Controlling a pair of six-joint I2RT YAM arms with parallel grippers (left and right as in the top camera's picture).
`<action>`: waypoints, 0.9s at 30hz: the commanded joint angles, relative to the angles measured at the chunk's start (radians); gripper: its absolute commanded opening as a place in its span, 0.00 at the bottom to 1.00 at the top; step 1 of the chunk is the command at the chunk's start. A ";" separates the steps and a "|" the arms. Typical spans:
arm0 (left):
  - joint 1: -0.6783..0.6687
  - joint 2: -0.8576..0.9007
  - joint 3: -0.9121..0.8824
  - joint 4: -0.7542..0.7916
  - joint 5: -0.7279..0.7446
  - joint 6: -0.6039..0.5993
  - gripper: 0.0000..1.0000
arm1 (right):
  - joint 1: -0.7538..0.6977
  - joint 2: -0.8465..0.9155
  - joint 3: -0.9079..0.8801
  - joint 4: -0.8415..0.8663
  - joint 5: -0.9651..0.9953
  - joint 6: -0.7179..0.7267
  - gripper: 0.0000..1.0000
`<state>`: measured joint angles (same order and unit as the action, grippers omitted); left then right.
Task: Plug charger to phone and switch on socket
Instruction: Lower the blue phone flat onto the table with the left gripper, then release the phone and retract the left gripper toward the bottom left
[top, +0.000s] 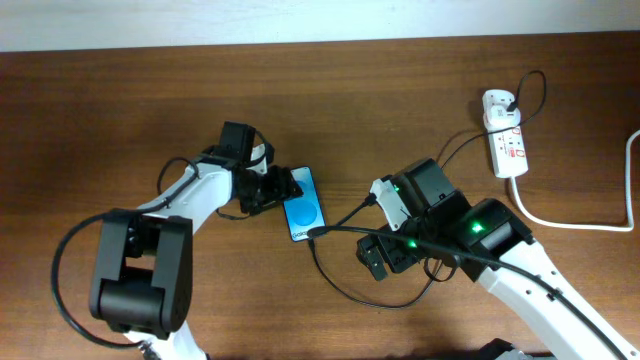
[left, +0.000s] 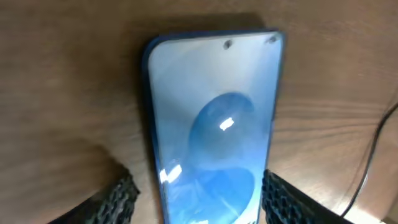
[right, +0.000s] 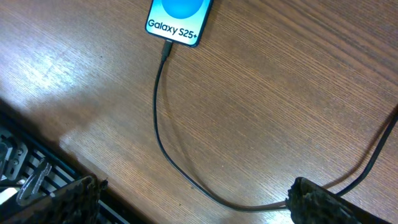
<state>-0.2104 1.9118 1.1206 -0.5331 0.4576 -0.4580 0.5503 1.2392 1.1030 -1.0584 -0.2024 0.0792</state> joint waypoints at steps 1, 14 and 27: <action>0.008 0.000 -0.025 -0.130 -0.249 0.001 0.71 | -0.002 -0.002 -0.004 0.001 0.039 0.006 0.98; -0.078 -0.716 -0.019 -0.410 -0.509 0.003 0.73 | -0.002 -0.002 -0.004 0.018 0.039 0.007 0.98; -0.146 -1.098 -0.019 -0.628 -0.790 0.003 0.99 | -0.002 -0.002 -0.004 0.016 0.038 0.007 0.98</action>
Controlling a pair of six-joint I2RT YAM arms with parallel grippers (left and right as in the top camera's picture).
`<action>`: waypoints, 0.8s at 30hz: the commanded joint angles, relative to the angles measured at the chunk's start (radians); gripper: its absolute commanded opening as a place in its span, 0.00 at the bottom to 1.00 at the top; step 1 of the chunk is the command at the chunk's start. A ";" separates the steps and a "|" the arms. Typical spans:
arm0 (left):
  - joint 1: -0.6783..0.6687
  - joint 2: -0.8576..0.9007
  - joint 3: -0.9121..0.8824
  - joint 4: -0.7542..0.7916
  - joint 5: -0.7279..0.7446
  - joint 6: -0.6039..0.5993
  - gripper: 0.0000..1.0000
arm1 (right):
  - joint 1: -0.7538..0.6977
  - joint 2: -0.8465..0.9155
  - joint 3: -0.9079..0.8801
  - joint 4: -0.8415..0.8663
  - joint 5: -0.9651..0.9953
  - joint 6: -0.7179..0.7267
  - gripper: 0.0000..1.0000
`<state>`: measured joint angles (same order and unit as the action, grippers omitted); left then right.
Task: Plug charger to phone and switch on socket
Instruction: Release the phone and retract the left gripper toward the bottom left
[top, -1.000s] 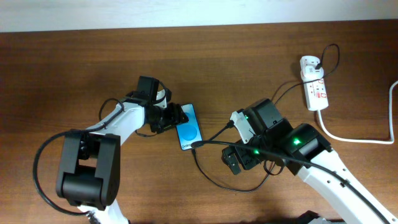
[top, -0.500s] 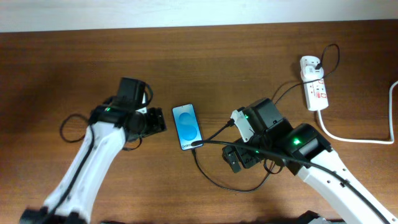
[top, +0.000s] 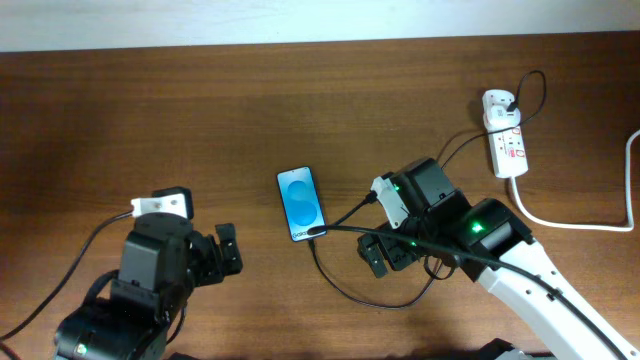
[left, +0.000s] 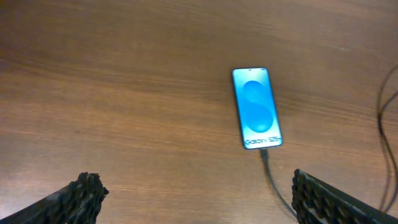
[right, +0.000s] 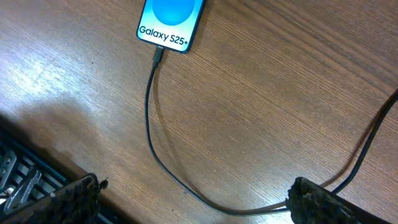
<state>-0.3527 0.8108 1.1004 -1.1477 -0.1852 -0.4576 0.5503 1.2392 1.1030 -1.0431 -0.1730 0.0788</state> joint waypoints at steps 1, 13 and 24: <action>-0.004 0.006 0.001 -0.023 -0.210 0.002 0.99 | -0.002 -0.002 -0.004 0.000 0.009 0.007 0.98; 0.028 0.051 0.001 0.496 -0.054 0.306 0.99 | -0.002 -0.002 -0.004 -0.025 0.007 0.008 0.98; 0.290 -0.080 0.001 0.374 0.167 0.377 0.99 | -0.002 -0.002 -0.004 -0.026 0.005 0.007 0.98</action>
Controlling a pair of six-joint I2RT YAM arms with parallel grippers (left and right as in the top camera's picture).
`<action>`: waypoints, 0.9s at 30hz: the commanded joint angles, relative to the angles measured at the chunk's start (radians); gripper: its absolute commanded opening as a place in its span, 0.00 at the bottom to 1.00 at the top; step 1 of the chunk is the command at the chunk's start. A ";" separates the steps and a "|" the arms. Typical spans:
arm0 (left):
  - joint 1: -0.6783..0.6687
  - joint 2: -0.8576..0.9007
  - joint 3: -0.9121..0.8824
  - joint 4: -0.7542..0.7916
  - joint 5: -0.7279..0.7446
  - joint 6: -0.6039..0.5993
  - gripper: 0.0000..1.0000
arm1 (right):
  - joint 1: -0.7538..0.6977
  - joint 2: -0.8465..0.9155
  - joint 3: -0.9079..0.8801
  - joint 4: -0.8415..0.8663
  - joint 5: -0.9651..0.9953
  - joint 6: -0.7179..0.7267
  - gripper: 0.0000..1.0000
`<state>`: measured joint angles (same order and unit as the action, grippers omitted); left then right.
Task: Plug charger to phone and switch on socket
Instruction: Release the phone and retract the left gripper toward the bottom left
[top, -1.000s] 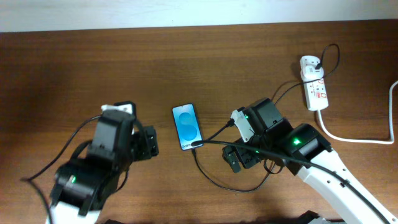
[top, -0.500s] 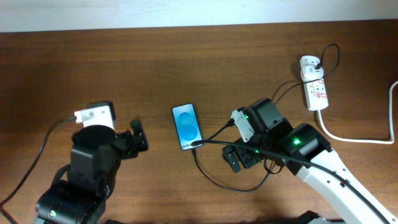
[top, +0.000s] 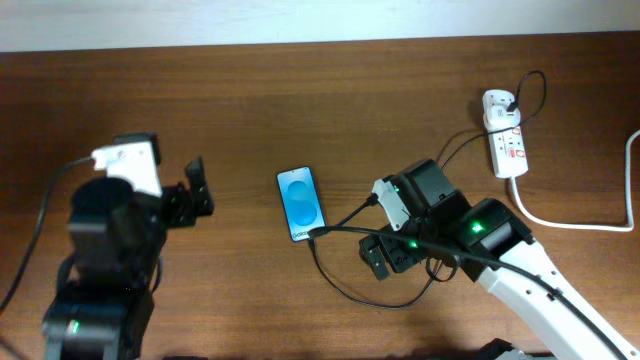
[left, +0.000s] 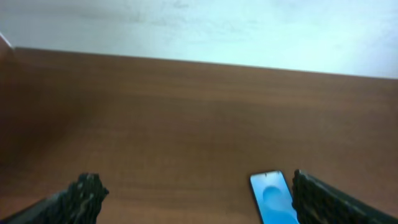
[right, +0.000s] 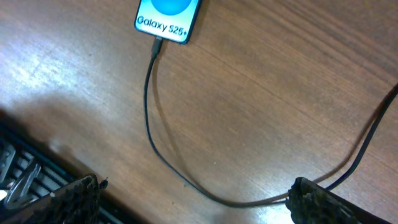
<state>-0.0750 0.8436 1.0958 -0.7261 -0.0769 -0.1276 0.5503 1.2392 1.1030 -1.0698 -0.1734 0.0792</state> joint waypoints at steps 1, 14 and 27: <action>0.013 -0.148 0.005 -0.067 0.056 0.047 0.99 | -0.002 -0.002 -0.004 0.003 0.006 0.007 0.98; 0.013 -0.705 0.005 -0.384 0.109 0.021 0.99 | -0.002 -0.002 -0.004 0.013 0.006 0.007 0.98; 0.012 -0.837 -0.038 -0.505 0.115 0.020 0.99 | -0.002 -0.002 -0.004 0.012 0.006 0.007 0.98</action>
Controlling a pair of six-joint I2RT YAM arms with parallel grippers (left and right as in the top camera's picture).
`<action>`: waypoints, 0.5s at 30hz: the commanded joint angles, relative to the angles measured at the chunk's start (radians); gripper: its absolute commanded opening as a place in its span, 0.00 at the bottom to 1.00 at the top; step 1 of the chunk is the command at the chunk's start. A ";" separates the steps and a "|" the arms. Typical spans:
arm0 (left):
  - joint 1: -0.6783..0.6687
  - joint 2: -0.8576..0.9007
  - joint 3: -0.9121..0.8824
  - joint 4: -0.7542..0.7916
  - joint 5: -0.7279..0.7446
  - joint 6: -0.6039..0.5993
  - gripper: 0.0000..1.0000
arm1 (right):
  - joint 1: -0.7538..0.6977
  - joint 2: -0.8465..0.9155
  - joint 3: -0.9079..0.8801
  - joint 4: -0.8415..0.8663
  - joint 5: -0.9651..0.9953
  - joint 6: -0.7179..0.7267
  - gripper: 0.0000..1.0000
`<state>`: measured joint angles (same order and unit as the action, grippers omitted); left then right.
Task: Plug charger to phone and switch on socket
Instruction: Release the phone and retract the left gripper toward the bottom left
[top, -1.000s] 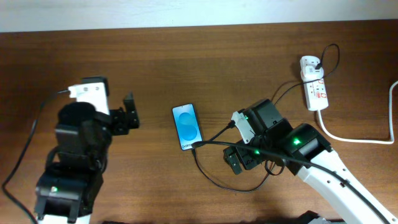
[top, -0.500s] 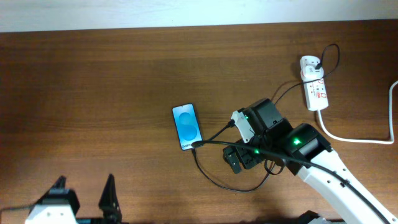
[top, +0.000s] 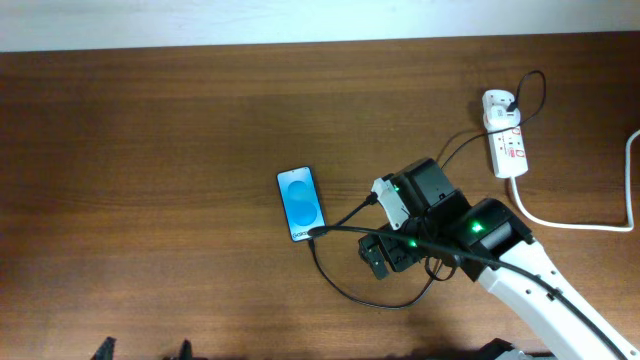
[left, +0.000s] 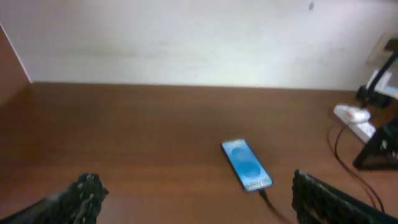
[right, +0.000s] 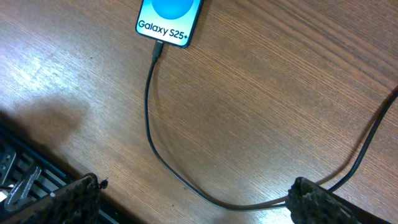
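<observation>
The phone (top: 302, 203) lies face up mid-table with its blue screen lit, also seen in the left wrist view as the phone (left: 246, 165) and at the top of the right wrist view as the phone (right: 169, 15). The black charger cable (right: 149, 112) is plugged into its lower end and loops toward my right arm. The white power strip (top: 505, 135) lies at the far right with a white plug in it; its switch state is too small to tell. My right gripper (top: 375, 258) hovers open over the cable loop (top: 350, 292). My left gripper (left: 199, 208) is open and empty, far back from the phone.
A white cord (top: 575, 222) runs from the power strip off the right edge. A pale wall (left: 186, 37) borders the table's far side. Only the left fingertips (top: 100, 350) show at the overhead view's bottom edge.
My left arm has gone from standing at the table's left side to almost out of the overhead view at the bottom edge. Its camera now takes in phone and power strip. The right arm barely moved.
First my left gripper stood open astride the phone's top end, with the cable plugged in. Then it was drawn back to the lower left, then raised at the left side, and now near the bottom edge. My right gripper stayed open over the cable throughout.
</observation>
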<state>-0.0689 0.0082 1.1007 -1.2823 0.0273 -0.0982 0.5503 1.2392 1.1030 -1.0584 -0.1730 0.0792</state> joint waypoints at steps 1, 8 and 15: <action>0.006 -0.001 -0.077 0.119 0.011 -0.010 0.99 | -0.002 -0.002 -0.004 0.000 0.005 0.007 0.98; 0.006 -0.001 -0.293 0.449 0.011 -0.114 0.99 | -0.002 -0.002 -0.004 0.025 0.006 0.007 0.98; 0.006 -0.001 -0.634 0.937 0.011 -0.137 0.99 | -0.002 -0.002 -0.004 0.045 0.028 0.007 0.98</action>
<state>-0.0689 0.0109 0.5617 -0.4065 0.0277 -0.2207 0.5503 1.2392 1.1030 -1.0157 -0.1581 0.0799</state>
